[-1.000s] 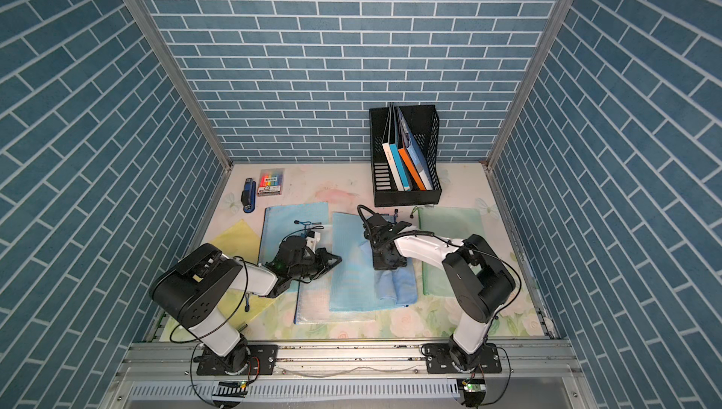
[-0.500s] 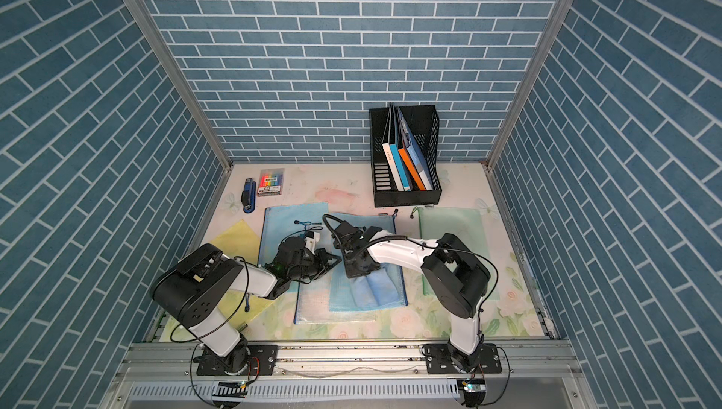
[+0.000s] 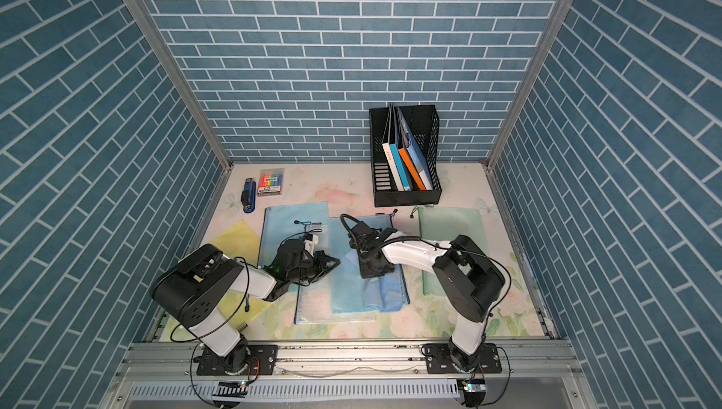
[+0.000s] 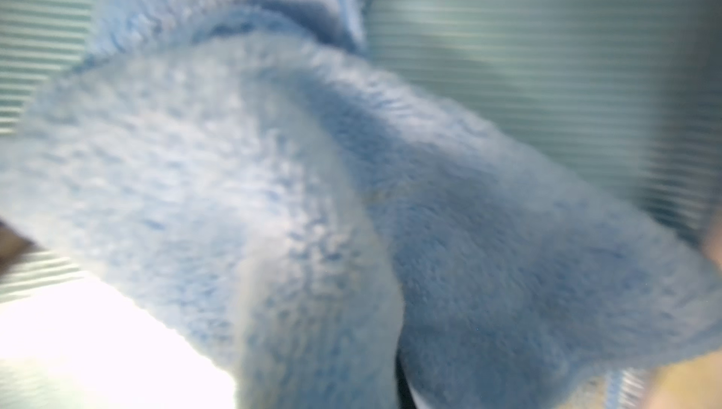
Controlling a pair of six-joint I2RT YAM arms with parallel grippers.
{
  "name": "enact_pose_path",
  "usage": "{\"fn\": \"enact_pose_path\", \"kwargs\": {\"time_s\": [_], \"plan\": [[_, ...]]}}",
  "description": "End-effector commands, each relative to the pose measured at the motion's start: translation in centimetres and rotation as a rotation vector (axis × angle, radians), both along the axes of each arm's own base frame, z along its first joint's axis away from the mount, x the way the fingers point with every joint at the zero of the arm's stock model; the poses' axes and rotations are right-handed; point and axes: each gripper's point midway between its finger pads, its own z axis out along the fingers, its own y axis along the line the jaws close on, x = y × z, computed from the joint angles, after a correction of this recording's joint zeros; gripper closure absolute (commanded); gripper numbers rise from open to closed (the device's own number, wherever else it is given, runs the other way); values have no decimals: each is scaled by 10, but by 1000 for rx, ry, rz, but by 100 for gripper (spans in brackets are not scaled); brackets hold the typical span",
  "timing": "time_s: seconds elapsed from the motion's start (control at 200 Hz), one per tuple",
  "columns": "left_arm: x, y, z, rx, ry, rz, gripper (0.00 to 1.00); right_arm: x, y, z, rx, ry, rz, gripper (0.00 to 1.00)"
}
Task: Wipe the document bag
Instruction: Wipe the dirt from the document bag.
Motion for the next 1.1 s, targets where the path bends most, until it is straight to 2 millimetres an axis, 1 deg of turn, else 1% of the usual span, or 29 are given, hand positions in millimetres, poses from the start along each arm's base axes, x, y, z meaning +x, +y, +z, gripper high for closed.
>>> {"fn": "enact_pose_path", "kwargs": {"time_s": [0.0, 0.045, 0.1, 0.17, 0.225, 0.39, 0.455, 0.495, 0.585, 0.67, 0.715, 0.8, 0.85, 0.89, 0.935, 1.095], "plan": [[0, 0, 5, -10, -21, 2, 100, -2, -40, 3, -82, -12, -84, 100], [-1, 1, 5, -11, -20, 4, 100, -2, -46, 3, -94, -11, -92, 100], [-1, 1, 5, -12, -20, 4, 100, -2, -47, 4, -105, -10, -88, 100], [-1, 1, 4, -13, -15, 6, 100, -2, -38, 4, -87, 1, -77, 100], [-1, 0, 5, -17, -18, 6, 100, -4, -24, 5, -60, -2, -55, 100], [-3, -2, 4, -18, -14, 3, 100, -12, 37, 10, -19, -9, 70, 100], [-3, -1, 4, -17, -14, 2, 100, -12, 46, 5, -36, -6, 86, 100], [-3, -2, 4, -18, -17, 1, 100, -12, 46, 0, -44, 1, 83, 100], [-2, -2, 2, -3, -19, -4, 100, -12, 33, -14, -75, 18, 66, 100], [-2, 0, 1, 6, -26, -1, 100, -13, 23, -22, -88, 37, 60, 100], [-2, 0, 0, 8, -29, -3, 93, -14, 19, -25, -89, 41, 58, 100], [0, 0, 1, 0, -37, 0, 66, -17, 17, -28, -88, 51, 66, 100], [1, 0, 1, 1, -41, 0, 58, -18, 19, -31, -78, 60, 71, 100], [3, 1, 1, 2, -43, 5, 54, -19, 20, -33, -70, 66, 73, 100], [6, 2, 1, 3, -45, 9, 52, -20, 21, -35, -70, 71, 72, 100], [21, 4, 5, 32, -78, 0, 52, -22, 22, -38, -68, 84, 77, 100]]}}
